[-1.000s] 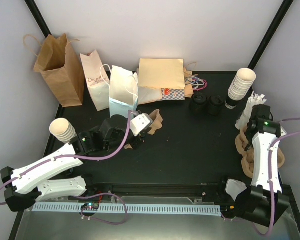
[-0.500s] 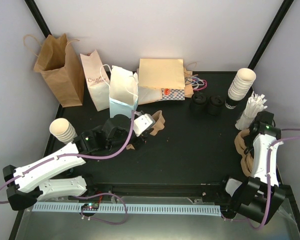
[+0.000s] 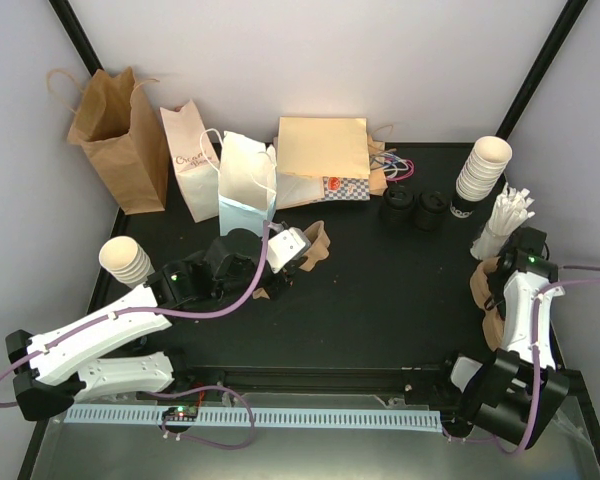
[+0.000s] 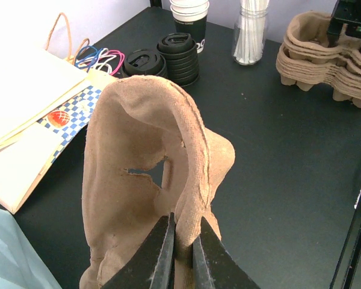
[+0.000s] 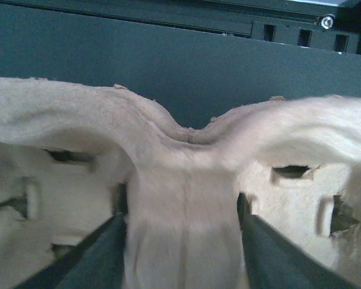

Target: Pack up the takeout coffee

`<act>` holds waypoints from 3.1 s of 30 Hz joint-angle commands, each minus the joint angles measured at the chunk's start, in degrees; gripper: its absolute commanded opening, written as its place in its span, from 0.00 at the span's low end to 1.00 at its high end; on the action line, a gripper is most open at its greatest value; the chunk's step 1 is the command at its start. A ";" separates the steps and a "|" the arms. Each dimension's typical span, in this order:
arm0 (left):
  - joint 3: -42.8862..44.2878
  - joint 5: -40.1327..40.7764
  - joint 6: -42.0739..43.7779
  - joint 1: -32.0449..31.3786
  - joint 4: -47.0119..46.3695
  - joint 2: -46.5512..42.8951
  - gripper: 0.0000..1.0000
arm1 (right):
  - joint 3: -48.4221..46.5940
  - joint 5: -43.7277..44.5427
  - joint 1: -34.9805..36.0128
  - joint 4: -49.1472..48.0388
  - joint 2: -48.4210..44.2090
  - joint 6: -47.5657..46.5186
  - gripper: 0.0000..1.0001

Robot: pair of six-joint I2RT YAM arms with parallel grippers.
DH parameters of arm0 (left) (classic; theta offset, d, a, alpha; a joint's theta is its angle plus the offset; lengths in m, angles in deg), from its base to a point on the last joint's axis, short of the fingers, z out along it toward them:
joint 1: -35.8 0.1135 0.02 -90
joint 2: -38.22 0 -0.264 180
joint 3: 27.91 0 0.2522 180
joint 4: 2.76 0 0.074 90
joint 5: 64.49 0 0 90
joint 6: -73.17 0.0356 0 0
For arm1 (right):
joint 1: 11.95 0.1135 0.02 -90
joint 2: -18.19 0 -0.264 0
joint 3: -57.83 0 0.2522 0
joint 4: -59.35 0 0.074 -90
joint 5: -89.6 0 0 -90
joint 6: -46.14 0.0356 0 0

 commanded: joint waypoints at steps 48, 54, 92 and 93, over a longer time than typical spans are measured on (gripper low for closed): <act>16.26 -7.01 -5.25 -4.54 -0.94 34.00 0.86 | -5.33 -31.96 18.11 -8.40 -10.13 -32.21 1.00; 16.72 -3.61 -7.43 -4.18 2.59 23.87 0.97 | -6.12 -30.71 24.84 -9.30 -7.48 -31.58 1.00; 18.45 -7.52 -19.97 32.20 29.37 -7.05 0.99 | -13.23 -11.88 74.25 -14.39 21.91 -31.63 0.91; 18.35 -7.45 -19.75 32.32 29.33 -7.08 0.99 | -13.46 -11.16 74.75 -14.43 22.97 -31.17 0.91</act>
